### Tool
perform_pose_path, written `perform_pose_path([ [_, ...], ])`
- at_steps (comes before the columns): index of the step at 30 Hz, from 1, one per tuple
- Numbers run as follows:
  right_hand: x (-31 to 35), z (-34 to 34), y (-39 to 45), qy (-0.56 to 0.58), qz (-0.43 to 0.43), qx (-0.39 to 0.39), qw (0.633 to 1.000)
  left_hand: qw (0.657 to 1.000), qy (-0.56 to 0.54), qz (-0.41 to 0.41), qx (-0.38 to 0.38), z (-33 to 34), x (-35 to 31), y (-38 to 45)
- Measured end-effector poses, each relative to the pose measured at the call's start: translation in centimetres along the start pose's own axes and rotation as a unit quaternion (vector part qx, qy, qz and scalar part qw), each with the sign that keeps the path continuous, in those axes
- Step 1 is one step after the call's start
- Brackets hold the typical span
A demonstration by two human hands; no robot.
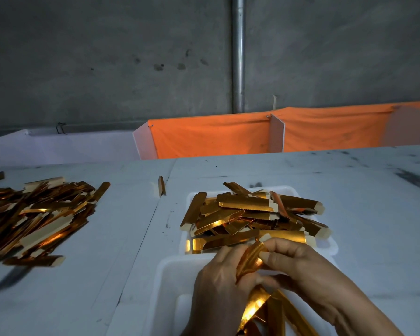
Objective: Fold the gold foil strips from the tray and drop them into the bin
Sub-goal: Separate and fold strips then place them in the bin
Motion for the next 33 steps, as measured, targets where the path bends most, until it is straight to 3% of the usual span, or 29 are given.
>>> perform_pose_path([
  [4, 0.1, -0.1, 0.1, -0.049, -0.02, -0.004, 0.999, 0.998, 0.017, 0.063, -0.019, 0.0, -0.7, -0.4],
  [11, 1.1, -0.5, -0.1, -0.098, -0.065, -0.032, 0.993, 0.994, -0.062, 0.084, -0.021, -0.5, -1.5, 0.0],
  [21, 1.1, -1.0, -0.1, -0.118, -0.058, -0.056, 0.99, 0.992, 0.016, 0.117, -0.044, -0.9, -1.5, 0.2],
  [23, 1.1, -1.2, -0.1, -0.126, -0.061, -0.076, 0.987, 0.993, 0.011, 0.113, -0.022, -0.6, -1.6, 0.3],
  [25, 1.7, -1.8, -0.2, -0.142, -0.081, -0.112, 0.98, 0.998, -0.002, 0.057, 0.033, 0.6, -0.5, 0.1],
  [29, 2.8, -2.2, -0.7, -0.202, -0.109, -0.129, 0.965, 0.993, 0.058, 0.047, 0.09, 1.9, 0.1, -0.3],
  [33, 3.0, -2.2, -0.9, -0.224, -0.105, -0.144, 0.958, 0.993, 0.064, 0.063, 0.079, 2.1, 0.0, -0.1],
])
Point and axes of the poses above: each hand's wrist, its own y-axis towards the middle knuckle, its own z-axis out of the palm, x = y × z, the point moved 10 cm from there along y, towards the middle knuckle, and after that the axes turned 8 degrees about -x, right-handed, at the moved point
